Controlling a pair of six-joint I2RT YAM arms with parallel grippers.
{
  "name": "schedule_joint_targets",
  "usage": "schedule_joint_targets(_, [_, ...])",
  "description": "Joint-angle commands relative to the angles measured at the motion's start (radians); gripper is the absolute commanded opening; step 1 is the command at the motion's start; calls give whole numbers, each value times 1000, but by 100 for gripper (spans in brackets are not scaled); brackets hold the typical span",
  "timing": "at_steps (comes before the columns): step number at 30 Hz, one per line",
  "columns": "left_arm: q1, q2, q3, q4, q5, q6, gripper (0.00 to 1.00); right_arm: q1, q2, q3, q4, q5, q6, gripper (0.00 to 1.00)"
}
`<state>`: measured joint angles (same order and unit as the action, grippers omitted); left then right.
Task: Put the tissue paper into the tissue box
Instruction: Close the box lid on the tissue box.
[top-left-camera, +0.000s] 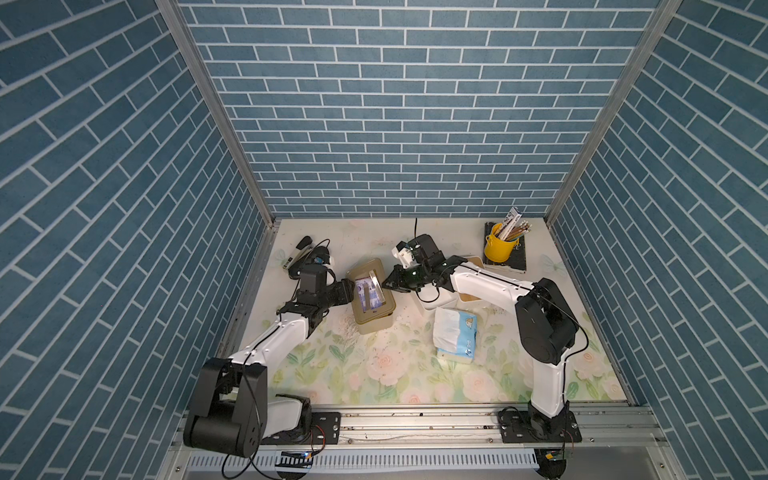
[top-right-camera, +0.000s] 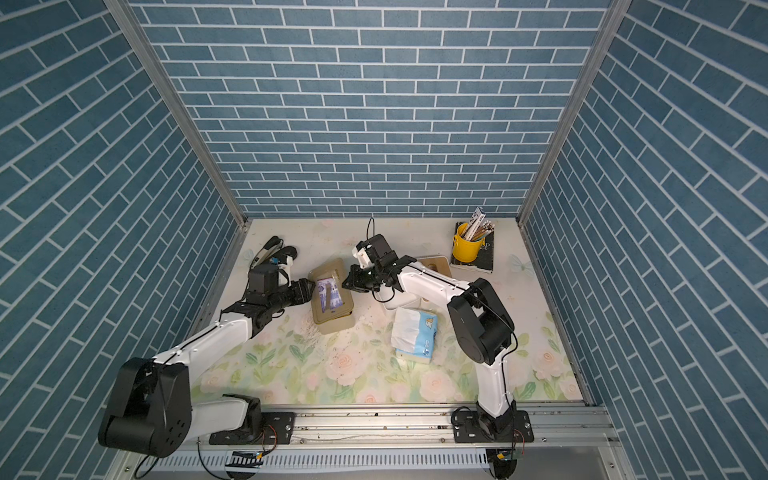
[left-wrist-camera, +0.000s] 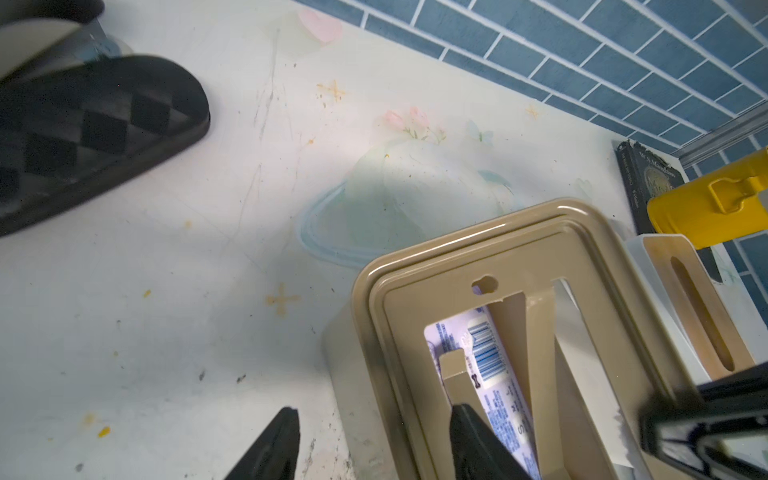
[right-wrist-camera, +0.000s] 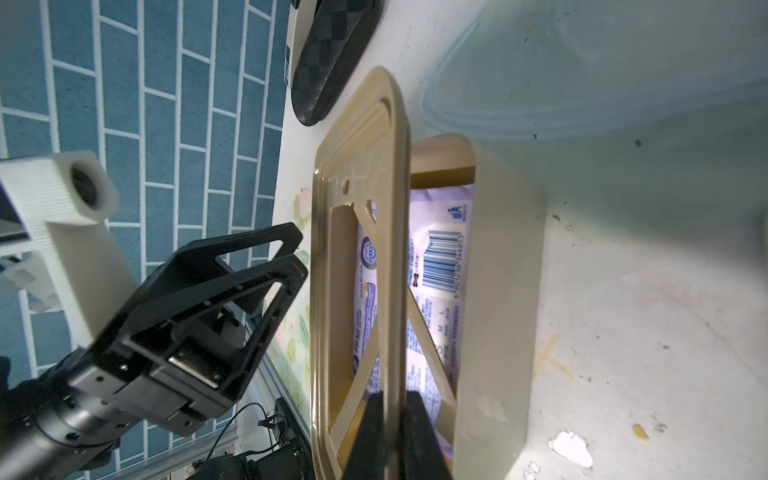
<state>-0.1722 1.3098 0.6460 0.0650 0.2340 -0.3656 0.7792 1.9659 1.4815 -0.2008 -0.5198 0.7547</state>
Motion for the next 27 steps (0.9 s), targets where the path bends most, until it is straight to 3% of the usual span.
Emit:
schedule_joint_targets(1, [15, 32, -7, 2, 78, 3, 74, 11, 16, -26, -18, 4, -6, 0])
schedule_joint_targets(6, [30, 51, 5, -27, 117, 10, 76, 11, 18, -25, -15, 1, -8, 0])
schedule_joint_targets(14, [31, 26, -8, -40, 103, 6, 59, 11, 22, -29, -6, -2, -8, 0])
schedule_joint_targets(27, [31, 15, -12, -59, 82, 5, 46, 11, 26, -33, 1, -3, -8, 0])
